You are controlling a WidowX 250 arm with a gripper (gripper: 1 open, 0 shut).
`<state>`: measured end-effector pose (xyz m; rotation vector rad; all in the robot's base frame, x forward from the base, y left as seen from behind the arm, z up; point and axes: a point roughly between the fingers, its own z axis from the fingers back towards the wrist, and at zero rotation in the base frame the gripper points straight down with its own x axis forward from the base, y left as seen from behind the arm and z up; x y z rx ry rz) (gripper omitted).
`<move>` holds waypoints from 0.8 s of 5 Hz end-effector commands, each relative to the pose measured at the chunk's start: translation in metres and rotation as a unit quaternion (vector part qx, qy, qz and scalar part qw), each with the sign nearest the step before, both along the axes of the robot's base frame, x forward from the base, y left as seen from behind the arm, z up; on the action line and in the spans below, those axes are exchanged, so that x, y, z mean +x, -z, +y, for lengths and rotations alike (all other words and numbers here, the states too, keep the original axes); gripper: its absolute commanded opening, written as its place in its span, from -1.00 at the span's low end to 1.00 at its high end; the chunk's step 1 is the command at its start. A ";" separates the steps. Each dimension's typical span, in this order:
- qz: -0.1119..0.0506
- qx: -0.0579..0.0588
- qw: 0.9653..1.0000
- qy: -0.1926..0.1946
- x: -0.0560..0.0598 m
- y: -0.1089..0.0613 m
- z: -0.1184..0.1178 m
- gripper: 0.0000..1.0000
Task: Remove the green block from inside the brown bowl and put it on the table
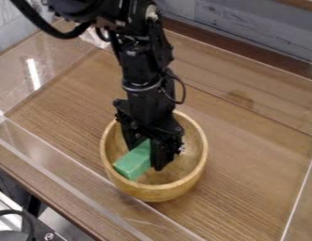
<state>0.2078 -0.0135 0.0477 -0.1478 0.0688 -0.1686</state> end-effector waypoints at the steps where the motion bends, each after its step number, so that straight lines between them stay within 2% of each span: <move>1: -0.029 -0.002 1.000 0.000 0.010 -0.019 -0.003 -1.00; 4: -0.033 -0.011 0.999 0.000 0.016 -0.034 -0.008 -1.00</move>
